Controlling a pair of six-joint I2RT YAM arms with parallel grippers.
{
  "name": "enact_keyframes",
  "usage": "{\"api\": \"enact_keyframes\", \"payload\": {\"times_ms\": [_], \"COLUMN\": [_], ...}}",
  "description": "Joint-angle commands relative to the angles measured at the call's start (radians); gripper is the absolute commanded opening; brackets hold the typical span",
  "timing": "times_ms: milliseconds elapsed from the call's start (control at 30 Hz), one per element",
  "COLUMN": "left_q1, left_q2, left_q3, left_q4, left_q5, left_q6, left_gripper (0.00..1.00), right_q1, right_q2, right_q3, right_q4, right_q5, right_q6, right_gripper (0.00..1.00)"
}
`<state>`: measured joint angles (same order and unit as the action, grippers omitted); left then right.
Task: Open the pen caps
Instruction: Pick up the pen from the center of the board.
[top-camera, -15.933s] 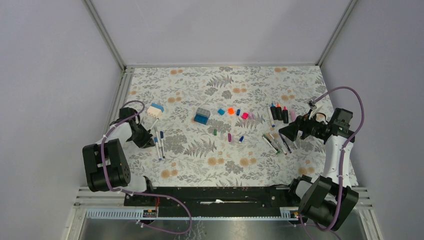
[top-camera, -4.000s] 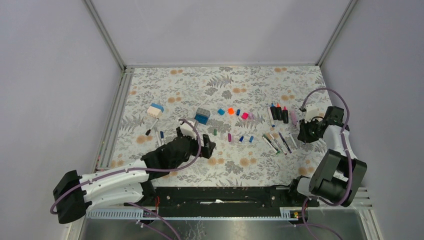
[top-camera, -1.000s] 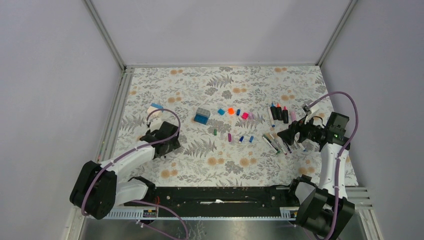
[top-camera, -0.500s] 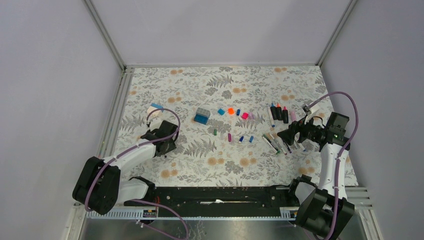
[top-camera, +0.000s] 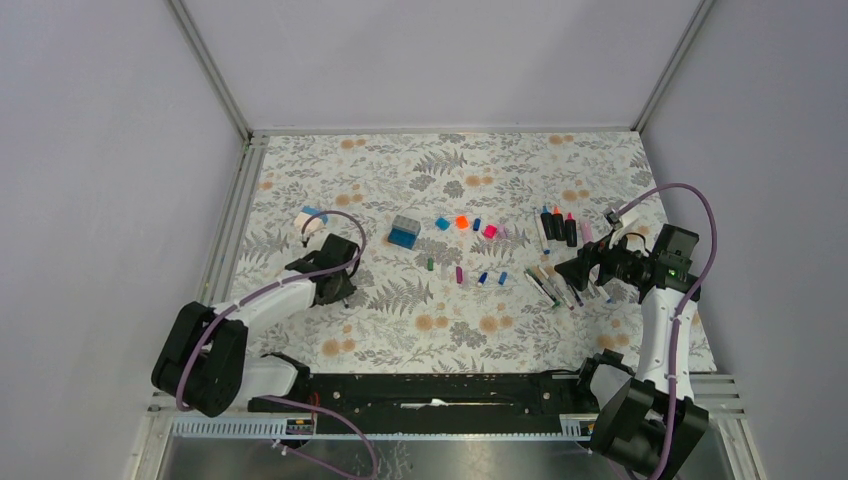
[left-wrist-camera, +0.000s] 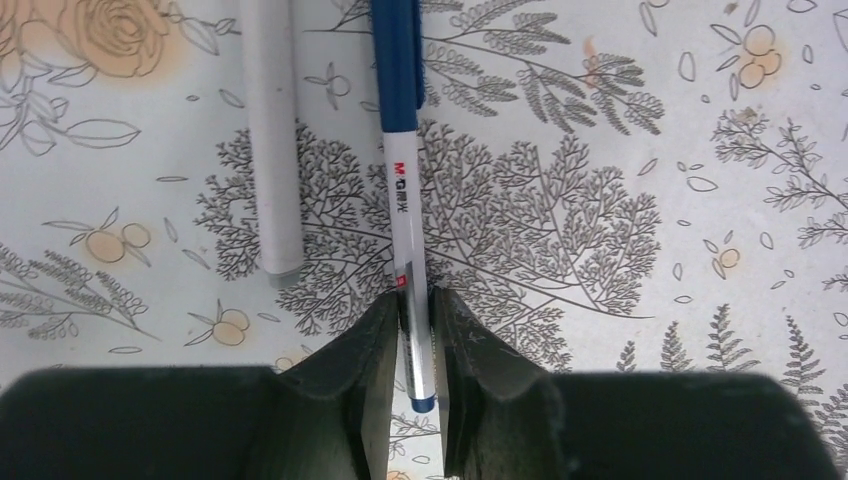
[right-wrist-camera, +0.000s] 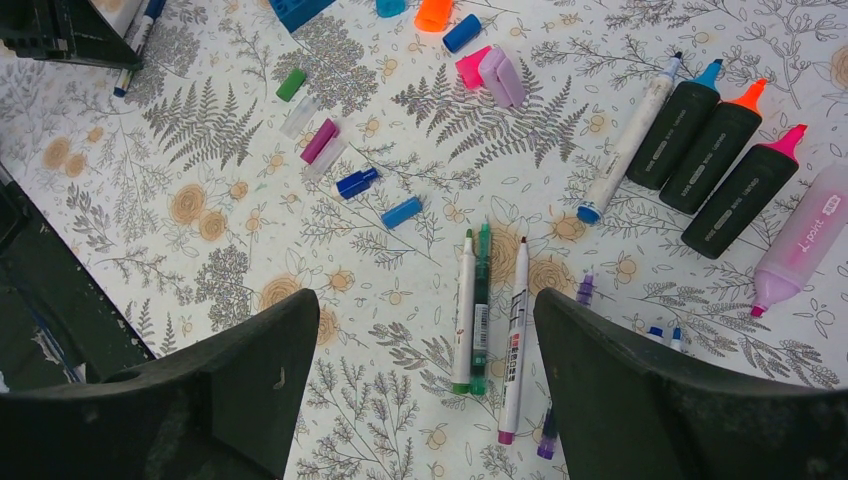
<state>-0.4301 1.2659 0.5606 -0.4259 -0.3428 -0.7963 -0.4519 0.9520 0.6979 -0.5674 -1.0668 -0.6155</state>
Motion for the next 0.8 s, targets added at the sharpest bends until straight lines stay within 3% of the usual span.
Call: {"api": "enact_keyframes", "payload": {"times_ms": [0, 133, 300, 433, 767], "left_q1": [0.004, 0.004, 0.004, 0.007, 0.017], "left_q2": [0.058, 0.103, 0.147, 0.182, 0.292], "left_q3": [0.03, 0.055, 0.072, 0.083, 0.159], "left_q4": [0.032, 0.034, 0.032, 0.04, -0.043], "left_q5": [0.099, 0.107, 0.087, 0.09, 0.062], "left_q6": [0.034, 0.05, 0.058, 0.069, 0.07], "left_gripper": [0.21, 0.22, 0.37, 0.38, 0.14], "right_q1": [0.001, 0.001, 0.001, 0.001, 0.001], "right_q2": [-0.017, -0.019, -0.02, -0.02, -0.025], "right_q3": [0.035, 0.037, 0.037, 0.037, 0.042], "right_q4": [-0.016, -0.016, -0.017, -0.018, -0.024], "right_q5": [-0.023, -0.022, -0.021, -0.021, -0.016], "right_q6": [-0.024, -0.024, -0.024, -0.024, -0.032], "right_gripper": [0.86, 0.86, 0.86, 0.86, 0.86]}}
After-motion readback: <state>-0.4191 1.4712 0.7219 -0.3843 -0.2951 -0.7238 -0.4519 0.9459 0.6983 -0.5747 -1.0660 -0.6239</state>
